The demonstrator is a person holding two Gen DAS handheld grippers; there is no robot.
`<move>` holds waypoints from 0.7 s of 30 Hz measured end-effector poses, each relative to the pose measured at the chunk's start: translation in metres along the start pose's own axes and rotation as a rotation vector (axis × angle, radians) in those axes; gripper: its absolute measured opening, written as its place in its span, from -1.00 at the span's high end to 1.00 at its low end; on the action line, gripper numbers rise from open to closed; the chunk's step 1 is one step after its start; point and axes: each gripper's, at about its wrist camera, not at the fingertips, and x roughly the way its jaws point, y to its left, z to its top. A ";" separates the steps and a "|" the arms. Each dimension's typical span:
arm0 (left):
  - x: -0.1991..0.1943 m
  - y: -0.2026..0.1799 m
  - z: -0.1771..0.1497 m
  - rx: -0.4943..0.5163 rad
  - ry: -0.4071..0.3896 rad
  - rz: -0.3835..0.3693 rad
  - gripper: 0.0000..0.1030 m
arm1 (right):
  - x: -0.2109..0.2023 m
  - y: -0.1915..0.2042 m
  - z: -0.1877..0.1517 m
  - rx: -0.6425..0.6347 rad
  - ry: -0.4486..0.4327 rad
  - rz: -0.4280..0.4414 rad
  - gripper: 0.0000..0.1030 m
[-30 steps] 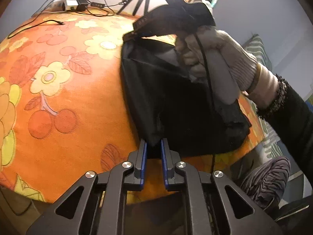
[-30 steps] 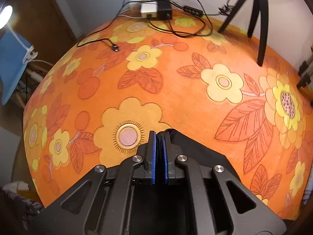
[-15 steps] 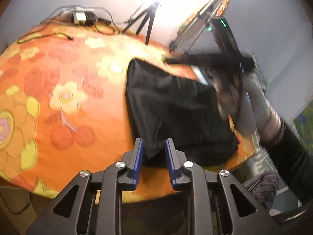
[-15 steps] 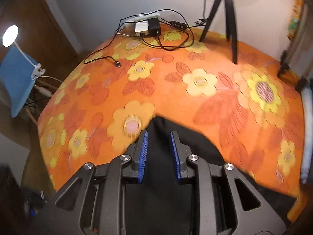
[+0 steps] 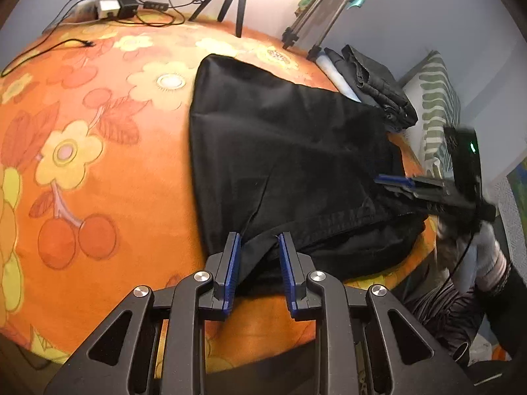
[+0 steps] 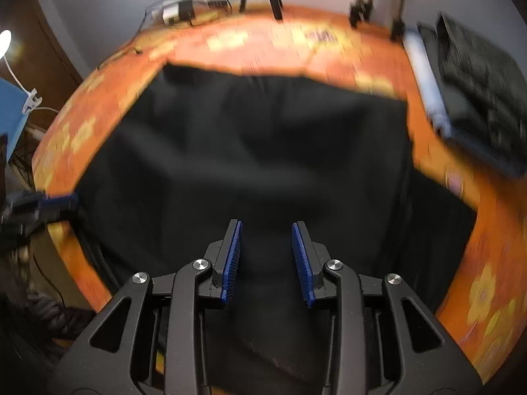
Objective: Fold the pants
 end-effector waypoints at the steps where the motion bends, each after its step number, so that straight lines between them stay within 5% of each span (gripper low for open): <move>1: -0.001 0.000 -0.002 0.003 -0.001 0.003 0.57 | -0.006 -0.002 -0.009 -0.006 -0.013 0.018 0.35; 6: -0.014 0.001 -0.010 0.008 -0.027 0.024 0.57 | -0.043 -0.022 -0.034 0.053 -0.056 0.084 0.35; 10: -0.022 0.008 -0.004 -0.040 -0.065 0.021 0.26 | -0.066 -0.061 -0.042 0.200 -0.138 0.120 0.10; 15: -0.026 0.011 0.000 -0.079 -0.079 -0.006 0.26 | -0.053 -0.098 -0.048 0.343 -0.121 0.211 0.10; 21: -0.023 -0.006 0.003 -0.035 -0.073 -0.022 0.26 | -0.042 -0.102 -0.045 0.354 -0.108 0.233 0.09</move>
